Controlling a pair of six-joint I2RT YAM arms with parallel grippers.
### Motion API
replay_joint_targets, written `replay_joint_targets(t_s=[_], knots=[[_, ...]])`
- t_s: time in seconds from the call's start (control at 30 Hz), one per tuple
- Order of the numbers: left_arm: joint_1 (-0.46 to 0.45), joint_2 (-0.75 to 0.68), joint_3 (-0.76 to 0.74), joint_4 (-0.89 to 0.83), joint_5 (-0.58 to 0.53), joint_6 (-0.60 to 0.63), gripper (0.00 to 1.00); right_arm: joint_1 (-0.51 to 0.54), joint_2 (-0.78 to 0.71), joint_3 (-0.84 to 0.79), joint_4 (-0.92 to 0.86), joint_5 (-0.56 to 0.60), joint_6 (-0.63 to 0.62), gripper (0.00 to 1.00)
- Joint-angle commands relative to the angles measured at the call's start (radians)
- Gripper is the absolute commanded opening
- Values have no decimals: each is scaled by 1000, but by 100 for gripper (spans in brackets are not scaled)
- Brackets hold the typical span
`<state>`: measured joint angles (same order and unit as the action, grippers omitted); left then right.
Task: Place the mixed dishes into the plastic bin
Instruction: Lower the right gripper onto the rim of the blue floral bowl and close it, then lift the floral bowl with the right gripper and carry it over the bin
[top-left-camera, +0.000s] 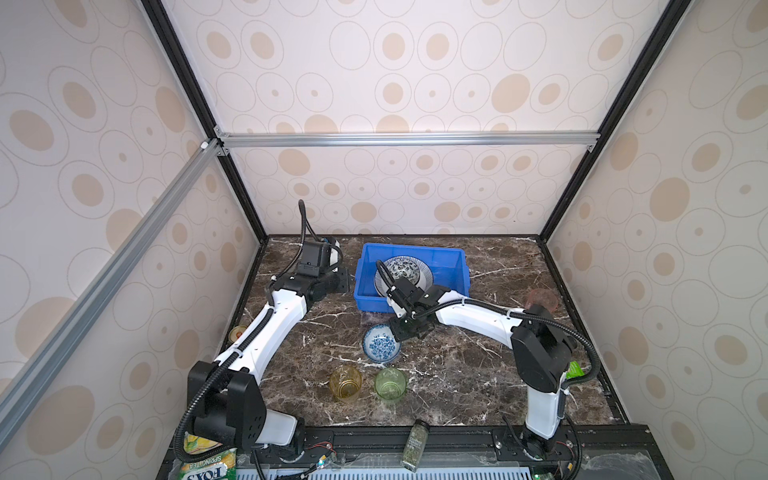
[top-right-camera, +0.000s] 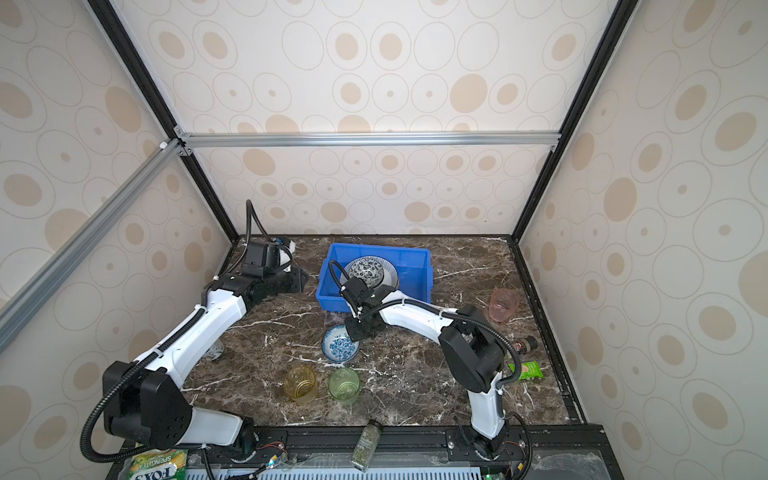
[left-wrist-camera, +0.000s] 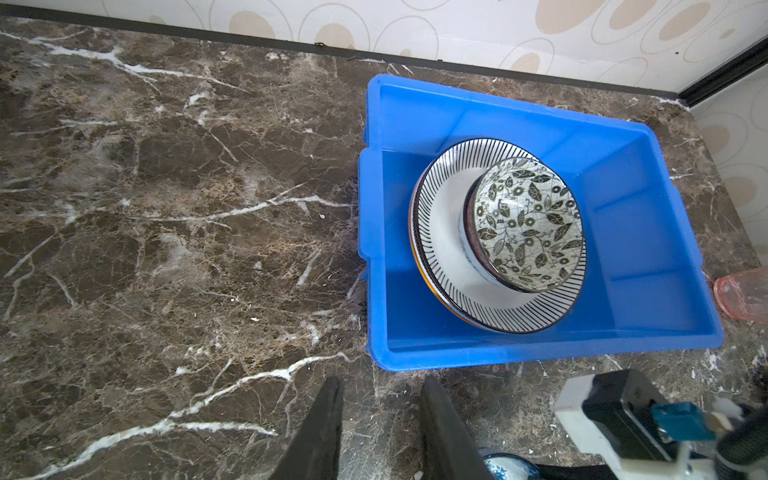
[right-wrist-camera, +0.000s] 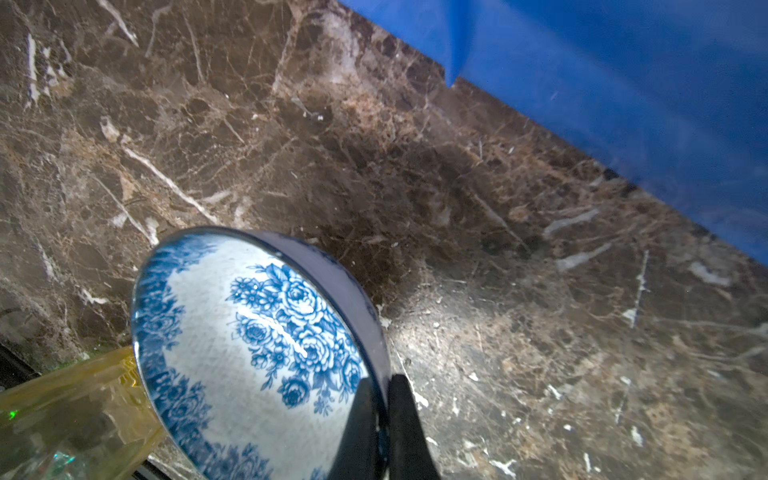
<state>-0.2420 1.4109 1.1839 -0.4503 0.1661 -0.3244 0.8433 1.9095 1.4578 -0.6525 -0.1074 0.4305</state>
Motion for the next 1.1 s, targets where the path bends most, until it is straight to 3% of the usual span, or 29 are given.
replay_joint_targets(t_s=[0.0,0.57,1.07], knots=[[9,-20,28,-4,-11,15,32,5,-72,43,-11,20,-25,0],[13,-38,25,-8,-8,18,33,-19,-157,133,-30,88,-87,0],[15,-41,32,-11,-8,12,33,-159,-219,185,26,138,-125,0]])
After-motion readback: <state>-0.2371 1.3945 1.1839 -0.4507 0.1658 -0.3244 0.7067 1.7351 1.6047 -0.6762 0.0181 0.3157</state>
